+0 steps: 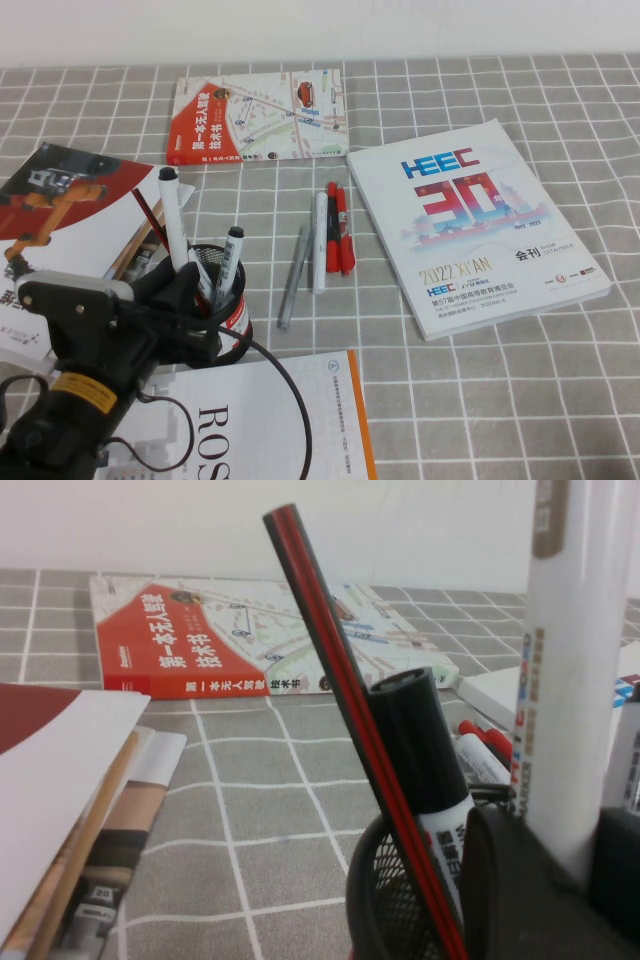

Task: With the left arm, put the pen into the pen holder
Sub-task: Place the pen onto the pen holder

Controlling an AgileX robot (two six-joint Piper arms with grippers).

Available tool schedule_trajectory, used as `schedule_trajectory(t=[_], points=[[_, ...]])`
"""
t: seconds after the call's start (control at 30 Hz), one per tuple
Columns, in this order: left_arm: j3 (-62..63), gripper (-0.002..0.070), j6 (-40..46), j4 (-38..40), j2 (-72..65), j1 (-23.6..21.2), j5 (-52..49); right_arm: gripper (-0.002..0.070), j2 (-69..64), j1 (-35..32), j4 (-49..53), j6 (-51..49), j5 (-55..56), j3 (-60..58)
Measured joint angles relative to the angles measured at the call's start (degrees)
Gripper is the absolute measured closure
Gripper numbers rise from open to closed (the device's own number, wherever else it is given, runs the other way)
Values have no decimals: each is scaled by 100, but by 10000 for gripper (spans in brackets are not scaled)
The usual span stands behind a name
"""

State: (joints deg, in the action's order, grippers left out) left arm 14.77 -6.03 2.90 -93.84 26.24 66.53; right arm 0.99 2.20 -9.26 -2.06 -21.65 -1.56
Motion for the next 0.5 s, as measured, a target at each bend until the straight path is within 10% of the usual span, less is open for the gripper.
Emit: schedule_trajectory(t=[0.5], points=[[0, 454, -206, 8, -24, 0, 82, 692, 0, 0, 0, 0, 0, 0]])
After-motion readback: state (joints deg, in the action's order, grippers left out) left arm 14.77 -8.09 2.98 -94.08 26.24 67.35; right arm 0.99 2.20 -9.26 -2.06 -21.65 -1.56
